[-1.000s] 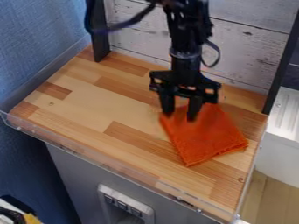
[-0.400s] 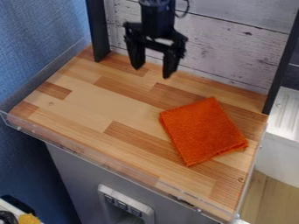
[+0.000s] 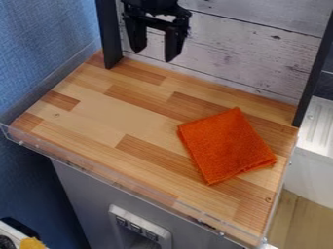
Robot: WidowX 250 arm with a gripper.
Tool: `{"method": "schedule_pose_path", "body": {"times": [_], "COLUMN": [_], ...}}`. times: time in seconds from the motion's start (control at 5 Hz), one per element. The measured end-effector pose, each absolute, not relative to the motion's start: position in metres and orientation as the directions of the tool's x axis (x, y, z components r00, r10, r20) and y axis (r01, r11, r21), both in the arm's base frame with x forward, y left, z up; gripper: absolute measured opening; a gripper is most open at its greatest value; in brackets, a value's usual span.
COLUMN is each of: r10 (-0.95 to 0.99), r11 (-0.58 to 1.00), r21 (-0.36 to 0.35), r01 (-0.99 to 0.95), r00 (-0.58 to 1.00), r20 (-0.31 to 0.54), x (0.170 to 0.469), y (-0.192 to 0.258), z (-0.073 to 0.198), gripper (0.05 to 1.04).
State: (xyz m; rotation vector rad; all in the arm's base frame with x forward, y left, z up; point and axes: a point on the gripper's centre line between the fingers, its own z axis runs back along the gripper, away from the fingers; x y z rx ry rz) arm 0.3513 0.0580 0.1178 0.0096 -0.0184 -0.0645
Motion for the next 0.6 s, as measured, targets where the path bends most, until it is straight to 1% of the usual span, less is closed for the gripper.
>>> {"method": "schedule_pose_path", "body": {"times": [0.2,0.6], "r10": [-0.057,-0.036], "r11": [0.998,0.999], "r21": [0.007,0.0], "r01": [0.057,0.036], "r00": [0.998,0.999], "r20": [0.004,-0.015], "x": [0.352,0.348], "y": [0.072,0.099], "z": [0.123,0.121], "gripper": [0.997,0.996]}}
